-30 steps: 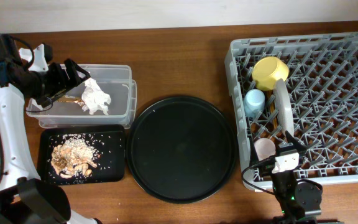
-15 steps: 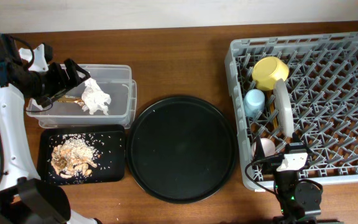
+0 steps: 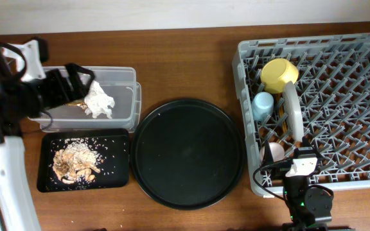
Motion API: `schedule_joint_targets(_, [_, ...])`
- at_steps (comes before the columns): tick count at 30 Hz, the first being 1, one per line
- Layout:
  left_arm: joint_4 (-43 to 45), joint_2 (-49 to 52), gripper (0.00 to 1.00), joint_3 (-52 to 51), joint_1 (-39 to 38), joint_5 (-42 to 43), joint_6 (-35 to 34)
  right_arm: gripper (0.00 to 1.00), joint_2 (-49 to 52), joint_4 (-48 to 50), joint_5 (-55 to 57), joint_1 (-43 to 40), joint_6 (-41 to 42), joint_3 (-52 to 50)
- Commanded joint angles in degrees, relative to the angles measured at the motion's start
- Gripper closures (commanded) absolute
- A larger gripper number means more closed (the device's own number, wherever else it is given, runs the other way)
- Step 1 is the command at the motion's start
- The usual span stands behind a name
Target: Sort waste into correct bins and load items into the dishwasher rack
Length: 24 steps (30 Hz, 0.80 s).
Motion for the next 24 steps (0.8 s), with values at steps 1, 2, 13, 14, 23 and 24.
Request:
schedule_joint_targets(1, [0.0,-7.4,0.01,0.2,-5.9,0.4,-0.1,0.02,-0.3,-0.3,1.6,0.3,-0.1,-0.3])
schedule_joint_targets(2, [0.0,-9.8,0.01,0.2,-8.1,0.4,-0.1,0.02,-0.3,-0.3,1.6,0.3,-0.1,-0.3])
schedule_joint_targets(13, [43.0,-41.4,0.00,-51.4,-15.4,-4.1,-0.1,0.01,-0.3,-0.3,1.5,0.3,-0.1,-0.3])
schedule_joint_targets(14, [57.7,-45.2,0.01,-62.2,-15.4,-4.1,-0.1,0.01,-0.3,-0.3,1.6,0.3,-0.1,-0.3])
schedule_joint_targets(23, [92.1,-61.3,0.01,-98.0,-15.4,-13.4,0.0,0.02,-0.3,-0.3,1.6,0.3,-0.1,-0.3])
schedule_joint_targets(24, [90.5,-62.4,0.01,-98.9,-15.4,-15.1,0.0,0.02,-0.3,-0.3,1.6,0.3,-0.1,-0.3])
